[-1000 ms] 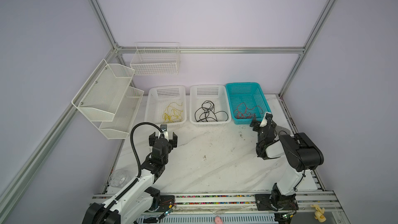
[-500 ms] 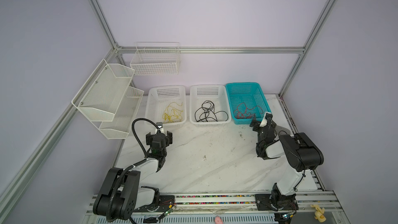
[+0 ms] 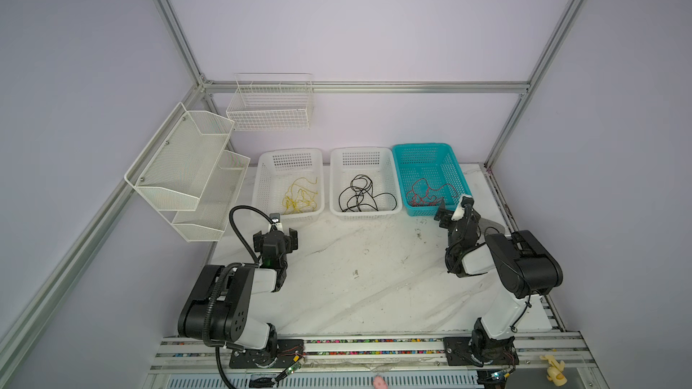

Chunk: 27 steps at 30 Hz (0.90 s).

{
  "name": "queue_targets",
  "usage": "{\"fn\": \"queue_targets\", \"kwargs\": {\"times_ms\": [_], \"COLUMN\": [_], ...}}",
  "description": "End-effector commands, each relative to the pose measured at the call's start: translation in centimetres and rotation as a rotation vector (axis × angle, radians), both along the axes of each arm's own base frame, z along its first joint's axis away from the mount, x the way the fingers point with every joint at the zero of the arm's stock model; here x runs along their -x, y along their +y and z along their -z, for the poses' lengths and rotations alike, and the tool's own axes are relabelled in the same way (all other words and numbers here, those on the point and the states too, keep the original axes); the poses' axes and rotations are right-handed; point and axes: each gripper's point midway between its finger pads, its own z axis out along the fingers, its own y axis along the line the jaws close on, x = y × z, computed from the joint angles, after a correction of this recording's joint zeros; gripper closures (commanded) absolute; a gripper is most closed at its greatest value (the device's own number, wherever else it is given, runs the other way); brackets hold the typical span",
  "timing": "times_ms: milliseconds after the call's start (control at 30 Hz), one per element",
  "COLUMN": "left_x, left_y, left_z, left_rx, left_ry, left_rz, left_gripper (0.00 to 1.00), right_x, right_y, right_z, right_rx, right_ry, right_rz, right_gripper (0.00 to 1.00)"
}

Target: Untangle the cables

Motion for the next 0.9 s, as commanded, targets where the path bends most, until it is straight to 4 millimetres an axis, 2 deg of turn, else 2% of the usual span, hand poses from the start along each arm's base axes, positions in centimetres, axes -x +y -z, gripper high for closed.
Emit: {"fn": "queue_targets", "kwargs": {"times_ms": [0, 100, 267, 367, 867], "left_x": [-2.8, -2.8, -3.1, -3.1, -3.0], "left_y": [-0.5, -0.6, -0.5, 0.3, 0.3], "left_z": [-4.5, -3.6, -3.6, -3.5, -3.6], "left_rx": [0.031, 0.043, 0.06, 0.058, 0.057], "left_ry": [-0.168, -0.163, -0.166, -0.171, -0.182], "left_rz": [0.038, 0.053, 0.077, 0.031, 0.035], "left_gripper": [0.0, 0.0, 0.0, 0.0, 0.0], "right_x": [0.2, 0.2, 0.2, 0.2, 0.2], "right_y": [-0.2, -0.2, -0.2, -0.2, -0.2], "right_z": [-0.7, -0.8, -0.8, -0.8, -0.8], "right_rx": [0.003, 0.002, 0.003, 0.002, 0.002], "right_ry": [-0.04, -0.04, -0.04, -0.04, -0.04], "right_rz": [0.005, 0.004, 0.005, 0.005, 0.004], "right_gripper": [0.03, 0.03, 0.03, 0.03, 0.03]}}
